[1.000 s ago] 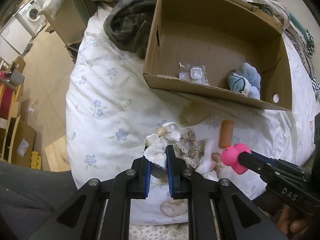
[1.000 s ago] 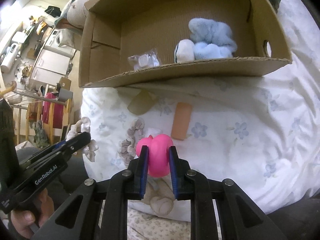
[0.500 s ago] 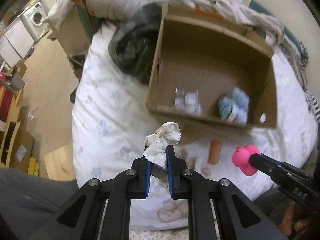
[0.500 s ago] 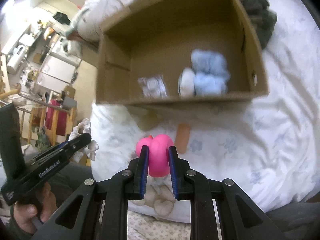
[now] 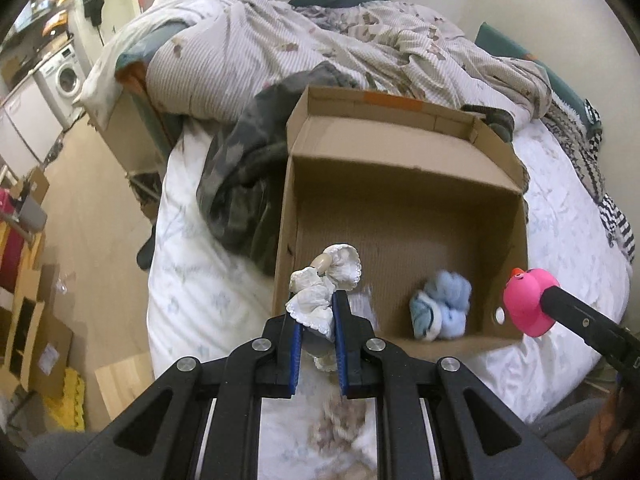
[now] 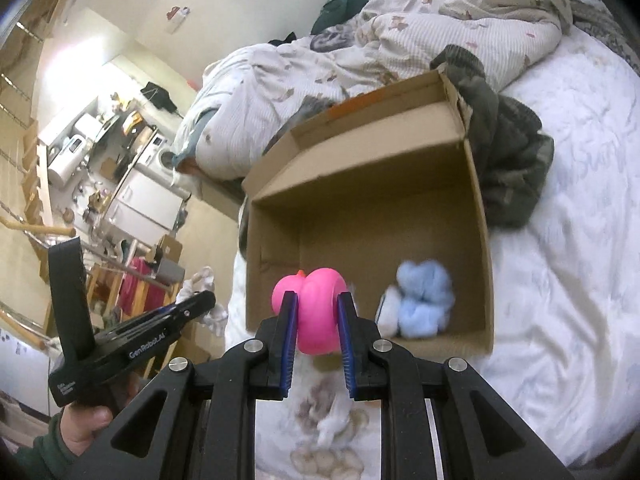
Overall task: Organize soft objects
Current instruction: 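Carry the scrunchie and pink duck into the box and open both tools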
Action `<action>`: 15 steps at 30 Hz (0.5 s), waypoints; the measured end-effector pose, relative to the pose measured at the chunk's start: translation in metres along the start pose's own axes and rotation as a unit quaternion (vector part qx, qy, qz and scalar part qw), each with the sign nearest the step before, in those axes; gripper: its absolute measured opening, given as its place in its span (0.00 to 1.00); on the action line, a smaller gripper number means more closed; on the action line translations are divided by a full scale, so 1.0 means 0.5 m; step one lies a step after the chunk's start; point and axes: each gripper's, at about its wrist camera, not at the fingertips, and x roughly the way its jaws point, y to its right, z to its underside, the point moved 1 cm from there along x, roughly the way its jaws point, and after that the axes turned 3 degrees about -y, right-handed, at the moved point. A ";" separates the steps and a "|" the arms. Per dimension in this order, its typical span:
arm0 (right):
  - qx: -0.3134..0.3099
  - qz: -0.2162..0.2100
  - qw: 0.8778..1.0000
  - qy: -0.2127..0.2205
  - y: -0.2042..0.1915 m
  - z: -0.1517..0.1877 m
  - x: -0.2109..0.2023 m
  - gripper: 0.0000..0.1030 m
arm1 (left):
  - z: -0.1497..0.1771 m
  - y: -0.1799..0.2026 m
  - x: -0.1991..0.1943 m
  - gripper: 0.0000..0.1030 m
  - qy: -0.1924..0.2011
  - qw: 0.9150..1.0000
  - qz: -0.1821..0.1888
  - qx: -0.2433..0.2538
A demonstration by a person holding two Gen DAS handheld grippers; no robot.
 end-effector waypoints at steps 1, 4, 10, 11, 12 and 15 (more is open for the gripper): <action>-0.003 0.003 1.000 0.002 0.003 -0.004 0.003 0.21 | -0.012 0.005 0.007 0.13 0.004 1.000 -0.003 0.005; -0.001 0.013 1.000 0.004 0.018 -0.022 0.024 0.21 | -0.028 0.013 0.033 0.13 0.006 1.000 -0.004 0.010; 0.034 0.018 0.999 -0.015 0.068 -0.020 0.081 0.21 | -0.024 0.023 0.099 0.13 0.002 1.000 0.000 0.015; 0.040 0.018 0.999 -0.021 0.074 -0.017 0.091 0.21 | -0.021 0.025 0.112 0.13 -0.003 1.000 0.002 0.015; 0.042 0.020 0.999 -0.026 0.078 -0.016 0.099 0.21 | -0.019 0.027 0.124 0.13 -0.009 1.000 0.004 0.014; 0.035 0.033 0.998 -0.038 0.079 -0.013 0.120 0.21 | -0.019 0.035 0.137 0.13 -0.013 1.000 0.017 0.010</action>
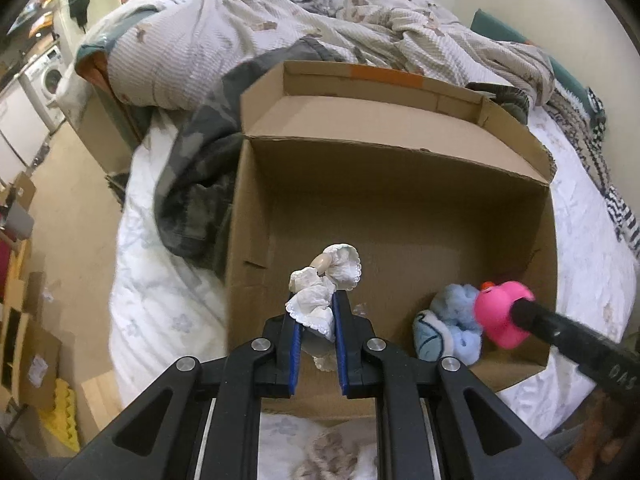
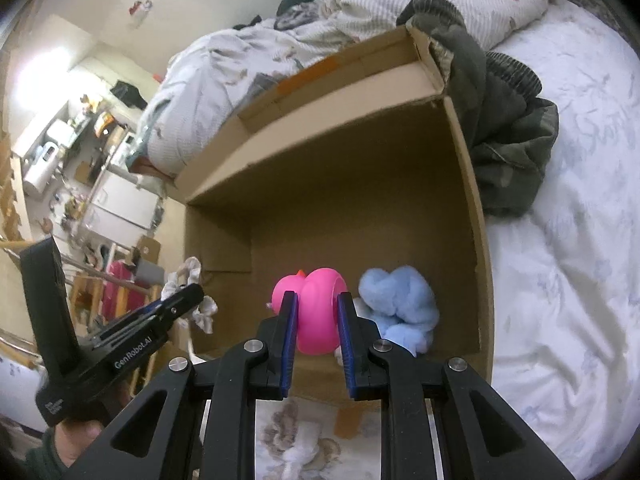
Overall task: Organize soft objects
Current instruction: 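Carry the scrunchie and pink duck into the box and open both tools, then withdraw both tools from the box toward the remaining items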
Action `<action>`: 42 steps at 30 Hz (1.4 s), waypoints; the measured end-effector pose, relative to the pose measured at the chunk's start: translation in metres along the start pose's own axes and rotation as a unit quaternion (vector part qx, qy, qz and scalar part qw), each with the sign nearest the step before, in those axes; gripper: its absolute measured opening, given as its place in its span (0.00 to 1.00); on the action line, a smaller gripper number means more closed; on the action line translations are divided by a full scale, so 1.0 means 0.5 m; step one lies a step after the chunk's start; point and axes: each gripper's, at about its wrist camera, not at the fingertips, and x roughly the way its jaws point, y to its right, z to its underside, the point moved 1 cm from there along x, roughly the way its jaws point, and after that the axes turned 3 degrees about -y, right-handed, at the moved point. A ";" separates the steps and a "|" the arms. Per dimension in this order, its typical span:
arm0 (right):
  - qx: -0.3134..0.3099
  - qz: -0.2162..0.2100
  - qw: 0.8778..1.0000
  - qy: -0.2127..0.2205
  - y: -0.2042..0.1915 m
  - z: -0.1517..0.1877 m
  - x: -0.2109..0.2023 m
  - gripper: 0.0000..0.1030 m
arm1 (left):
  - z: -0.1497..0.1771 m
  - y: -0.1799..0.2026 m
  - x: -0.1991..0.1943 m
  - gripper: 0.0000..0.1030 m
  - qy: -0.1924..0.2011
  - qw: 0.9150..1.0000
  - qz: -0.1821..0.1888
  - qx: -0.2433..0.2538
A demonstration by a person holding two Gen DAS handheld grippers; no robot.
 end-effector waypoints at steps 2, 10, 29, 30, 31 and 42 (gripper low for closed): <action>0.001 0.004 1.000 -0.007 0.003 -0.001 0.013 0.21 | -0.001 0.007 0.008 0.13 0.001 1.000 -0.004 0.007; 0.004 0.023 0.999 -0.026 0.017 0.004 0.041 0.21 | 0.004 0.022 0.035 0.14 -0.014 1.000 0.004 0.014; 0.007 0.038 0.999 -0.034 0.018 0.003 0.057 0.21 | 0.009 0.028 0.013 0.58 0.012 1.000 -0.016 0.023; 0.007 0.037 0.999 -0.033 0.018 0.002 0.056 0.21 | 0.009 0.027 0.011 0.60 0.013 1.000 -0.017 0.023; 0.006 0.036 0.999 -0.033 0.018 0.002 0.056 0.21 | 0.007 0.026 0.010 0.61 0.014 0.999 -0.017 0.023; -0.002 0.048 0.999 0.011 0.009 -0.009 0.029 0.78 | 0.007 0.019 0.001 0.61 0.022 0.999 -0.020 0.017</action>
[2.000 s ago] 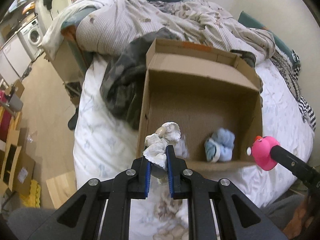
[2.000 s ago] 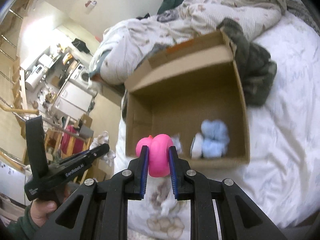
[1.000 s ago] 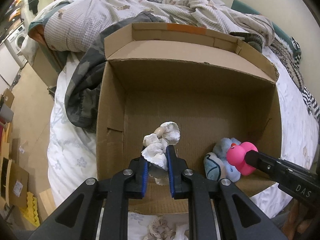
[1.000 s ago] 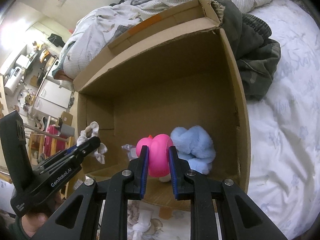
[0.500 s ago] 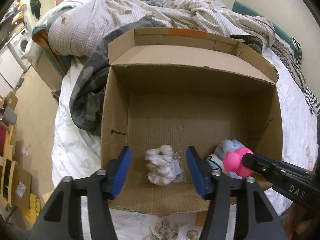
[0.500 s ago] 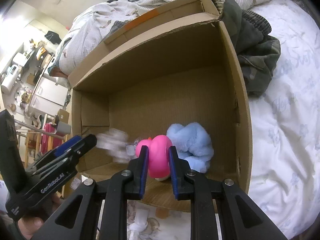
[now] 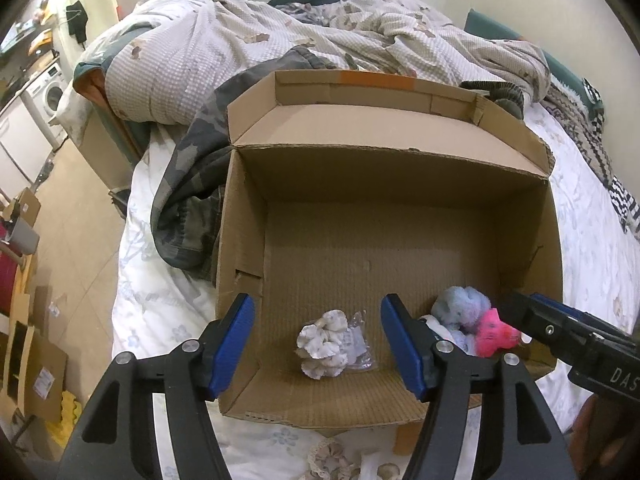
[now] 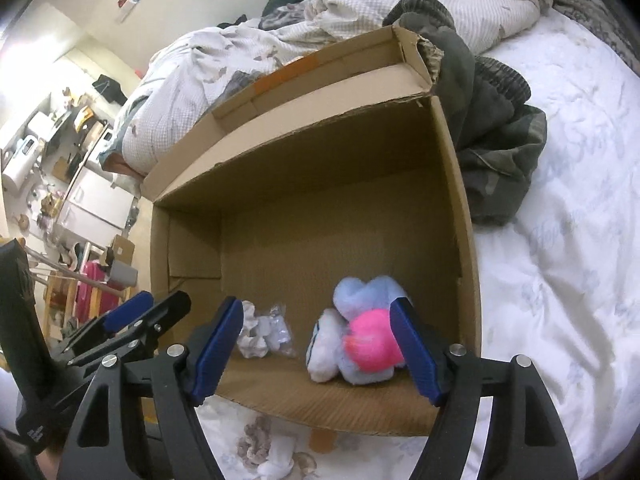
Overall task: Organize soft objects
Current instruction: 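Withdraw both tools from the box toward the remaining items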
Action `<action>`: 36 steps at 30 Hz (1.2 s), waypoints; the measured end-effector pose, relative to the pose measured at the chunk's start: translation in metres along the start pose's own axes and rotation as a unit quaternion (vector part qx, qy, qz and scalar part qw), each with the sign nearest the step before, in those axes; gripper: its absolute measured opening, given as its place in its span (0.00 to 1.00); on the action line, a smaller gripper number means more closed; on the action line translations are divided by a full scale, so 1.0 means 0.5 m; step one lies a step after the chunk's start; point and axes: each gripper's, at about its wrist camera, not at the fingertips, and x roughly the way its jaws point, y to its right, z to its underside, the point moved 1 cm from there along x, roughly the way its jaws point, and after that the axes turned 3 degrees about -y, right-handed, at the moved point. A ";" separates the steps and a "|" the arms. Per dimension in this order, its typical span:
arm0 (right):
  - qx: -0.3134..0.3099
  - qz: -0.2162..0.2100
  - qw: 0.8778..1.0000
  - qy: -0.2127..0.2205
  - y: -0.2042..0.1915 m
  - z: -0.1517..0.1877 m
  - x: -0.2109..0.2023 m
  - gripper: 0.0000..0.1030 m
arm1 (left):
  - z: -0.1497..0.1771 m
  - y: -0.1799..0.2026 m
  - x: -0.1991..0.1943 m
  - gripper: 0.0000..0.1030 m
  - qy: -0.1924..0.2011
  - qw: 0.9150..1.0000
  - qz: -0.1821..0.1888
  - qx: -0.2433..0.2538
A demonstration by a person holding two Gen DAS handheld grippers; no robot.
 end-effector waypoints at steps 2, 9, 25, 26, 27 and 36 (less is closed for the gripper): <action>0.000 -0.003 1.000 -0.003 -0.001 0.001 0.001 0.78 | 0.001 -0.003 -0.001 0.61 0.000 1.000 0.000 -0.003; -0.005 -0.002 1.000 0.005 -0.009 0.001 -0.008 0.78 | 0.010 -0.013 -0.011 0.61 0.003 1.000 -0.004 -0.005; -0.002 -0.002 1.000 0.022 -0.011 0.038 -0.059 0.78 | 0.060 -0.067 -0.077 0.61 0.019 0.999 -0.012 -0.034; -0.003 -0.002 1.000 0.023 -0.012 0.041 -0.063 0.78 | 0.064 -0.068 -0.079 0.61 0.019 0.999 -0.012 -0.035; -0.005 -0.001 1.000 0.023 -0.013 0.045 -0.067 0.78 | 0.068 -0.070 -0.081 0.61 0.018 0.999 -0.013 -0.035; -0.014 0.005 1.000 0.027 -0.014 0.076 -0.090 0.78 | 0.110 -0.074 -0.102 0.61 0.019 0.999 -0.027 -0.033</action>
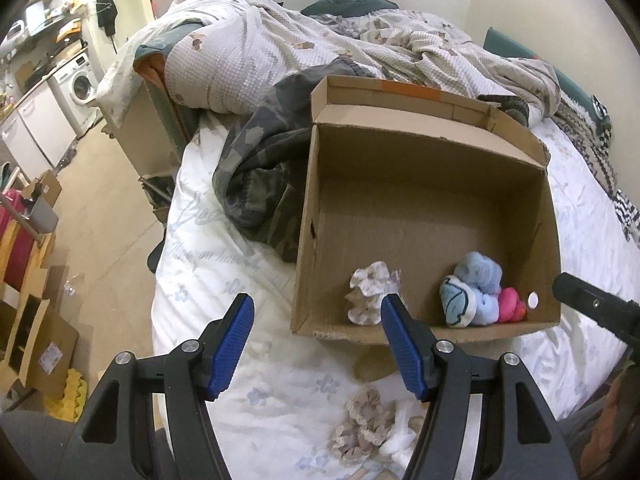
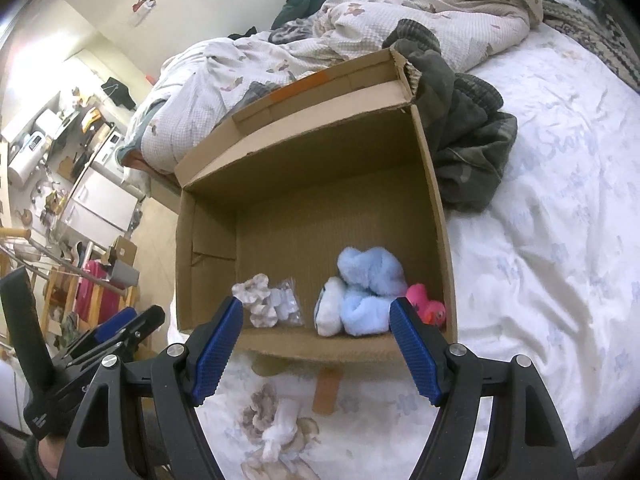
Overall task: Organize soft objects
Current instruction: 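Withdraw both tools from the box toward the remaining items, then grasp the peach-coloured stick with the right tool while the left tool grasps another lace scrunchie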
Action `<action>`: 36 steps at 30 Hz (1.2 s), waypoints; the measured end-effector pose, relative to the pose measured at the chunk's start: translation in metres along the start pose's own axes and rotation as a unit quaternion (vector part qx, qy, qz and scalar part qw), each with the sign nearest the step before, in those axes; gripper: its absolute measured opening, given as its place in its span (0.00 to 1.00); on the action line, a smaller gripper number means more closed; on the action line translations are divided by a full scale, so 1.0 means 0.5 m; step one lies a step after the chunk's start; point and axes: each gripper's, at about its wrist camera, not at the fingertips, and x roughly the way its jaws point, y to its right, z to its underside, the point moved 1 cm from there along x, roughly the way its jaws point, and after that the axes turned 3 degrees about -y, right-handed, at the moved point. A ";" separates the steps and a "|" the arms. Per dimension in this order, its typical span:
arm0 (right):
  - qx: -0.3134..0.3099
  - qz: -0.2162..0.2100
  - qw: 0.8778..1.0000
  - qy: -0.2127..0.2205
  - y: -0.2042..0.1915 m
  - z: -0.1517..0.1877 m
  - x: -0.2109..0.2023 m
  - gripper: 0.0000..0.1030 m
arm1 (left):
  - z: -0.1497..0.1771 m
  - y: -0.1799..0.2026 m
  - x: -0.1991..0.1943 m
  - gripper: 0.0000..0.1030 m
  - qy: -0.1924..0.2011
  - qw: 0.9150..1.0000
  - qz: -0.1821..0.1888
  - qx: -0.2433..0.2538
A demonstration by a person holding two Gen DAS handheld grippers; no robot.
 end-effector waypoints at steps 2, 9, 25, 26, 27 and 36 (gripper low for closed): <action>0.002 -0.001 1.000 0.001 0.002 0.006 -0.004 0.78 | 0.009 -0.004 -0.004 0.61 -0.001 1.000 -0.001 -0.002; 0.004 -0.002 1.000 -0.010 0.003 0.044 -0.007 0.78 | 0.039 -0.024 -0.014 0.61 -0.006 1.000 -0.018 -0.003; 0.021 -0.026 0.997 -0.068 0.002 0.069 0.048 0.78 | 0.049 -0.051 0.006 0.61 -0.039 0.998 -0.005 -0.041; 0.025 -0.031 0.996 -0.081 0.003 0.071 0.060 0.78 | 0.048 -0.054 0.009 0.61 -0.045 0.998 -0.002 -0.048; 0.029 -0.033 0.994 -0.096 0.004 0.075 0.074 0.78 | 0.047 -0.056 0.012 0.61 -0.048 0.997 0.000 -0.053; 0.042 -0.011 0.971 -0.233 0.003 0.127 0.231 0.51 | 0.056 -0.075 0.054 0.60 -0.097 0.992 0.015 -0.081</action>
